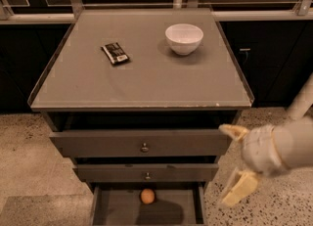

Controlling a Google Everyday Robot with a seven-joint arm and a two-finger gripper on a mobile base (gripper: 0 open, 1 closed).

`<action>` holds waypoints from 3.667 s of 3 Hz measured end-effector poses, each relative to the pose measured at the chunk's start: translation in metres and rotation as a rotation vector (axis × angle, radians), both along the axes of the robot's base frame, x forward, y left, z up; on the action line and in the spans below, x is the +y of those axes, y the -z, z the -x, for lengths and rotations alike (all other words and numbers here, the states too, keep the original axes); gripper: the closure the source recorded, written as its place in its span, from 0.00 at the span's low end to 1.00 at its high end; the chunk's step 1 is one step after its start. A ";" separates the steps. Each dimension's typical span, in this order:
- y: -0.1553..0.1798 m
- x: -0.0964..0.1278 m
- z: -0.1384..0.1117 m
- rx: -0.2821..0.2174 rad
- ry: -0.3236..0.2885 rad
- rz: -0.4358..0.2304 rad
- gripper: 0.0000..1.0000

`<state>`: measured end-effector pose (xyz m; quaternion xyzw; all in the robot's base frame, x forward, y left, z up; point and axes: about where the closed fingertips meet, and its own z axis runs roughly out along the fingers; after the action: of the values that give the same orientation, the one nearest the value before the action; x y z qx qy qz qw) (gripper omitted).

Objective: Pick orange from bottom drawer and place on counter

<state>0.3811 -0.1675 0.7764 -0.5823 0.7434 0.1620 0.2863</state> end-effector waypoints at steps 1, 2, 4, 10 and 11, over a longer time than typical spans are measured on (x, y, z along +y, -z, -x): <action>0.071 0.040 -0.002 0.011 0.017 -0.214 0.00; 0.092 0.043 -0.022 -0.017 0.059 -0.256 0.00; 0.126 0.048 -0.004 -0.028 0.123 -0.332 0.00; 0.333 0.019 -0.030 -0.220 0.524 -0.541 0.00; 0.391 0.033 -0.044 -0.151 0.586 -0.591 0.00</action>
Offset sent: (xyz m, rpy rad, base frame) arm 0.0002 0.0368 -0.0651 0.1939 0.0150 -0.0112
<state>0.4250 -0.1348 0.3851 -0.2493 0.7761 0.2368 0.5286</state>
